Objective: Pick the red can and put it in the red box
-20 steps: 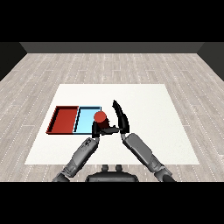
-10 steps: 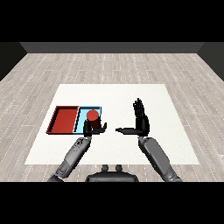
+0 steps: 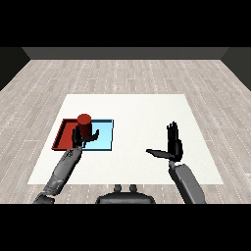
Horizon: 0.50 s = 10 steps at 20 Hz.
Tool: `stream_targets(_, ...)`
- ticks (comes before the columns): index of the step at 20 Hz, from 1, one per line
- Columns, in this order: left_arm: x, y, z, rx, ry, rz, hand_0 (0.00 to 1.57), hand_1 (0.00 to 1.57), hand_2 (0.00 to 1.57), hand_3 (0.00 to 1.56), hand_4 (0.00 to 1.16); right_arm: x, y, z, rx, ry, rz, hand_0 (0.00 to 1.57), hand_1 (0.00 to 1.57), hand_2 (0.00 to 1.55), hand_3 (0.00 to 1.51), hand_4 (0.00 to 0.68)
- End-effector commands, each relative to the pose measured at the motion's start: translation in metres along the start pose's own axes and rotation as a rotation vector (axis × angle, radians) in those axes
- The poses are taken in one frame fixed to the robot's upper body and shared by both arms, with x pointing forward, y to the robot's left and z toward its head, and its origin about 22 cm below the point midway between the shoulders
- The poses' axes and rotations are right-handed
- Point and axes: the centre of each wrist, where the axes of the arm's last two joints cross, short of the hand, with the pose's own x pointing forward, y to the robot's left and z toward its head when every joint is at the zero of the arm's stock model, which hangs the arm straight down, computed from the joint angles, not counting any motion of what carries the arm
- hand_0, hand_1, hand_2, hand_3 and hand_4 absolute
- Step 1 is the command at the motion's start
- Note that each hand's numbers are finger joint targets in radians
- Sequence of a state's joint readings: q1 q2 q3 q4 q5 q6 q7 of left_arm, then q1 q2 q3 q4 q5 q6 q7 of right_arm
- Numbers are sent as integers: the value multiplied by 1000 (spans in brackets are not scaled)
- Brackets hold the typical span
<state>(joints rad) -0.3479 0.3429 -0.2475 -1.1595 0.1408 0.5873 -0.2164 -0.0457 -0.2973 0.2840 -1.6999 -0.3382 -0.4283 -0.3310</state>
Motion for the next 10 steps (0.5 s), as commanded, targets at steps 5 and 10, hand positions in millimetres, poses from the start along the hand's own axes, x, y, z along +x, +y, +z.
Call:
stream_targets(5,-34,59,-50,79,153,-156,1571,1571,1552,1473,1099,-4,-45,9,-66,40,88,0,0,0,0,0)
stream_targets(10,-55,95,-66,103,270,-251,1571,1571,1565,1473,1079,-26,-40,-15,-68,99,117,0,0,0,0,0)
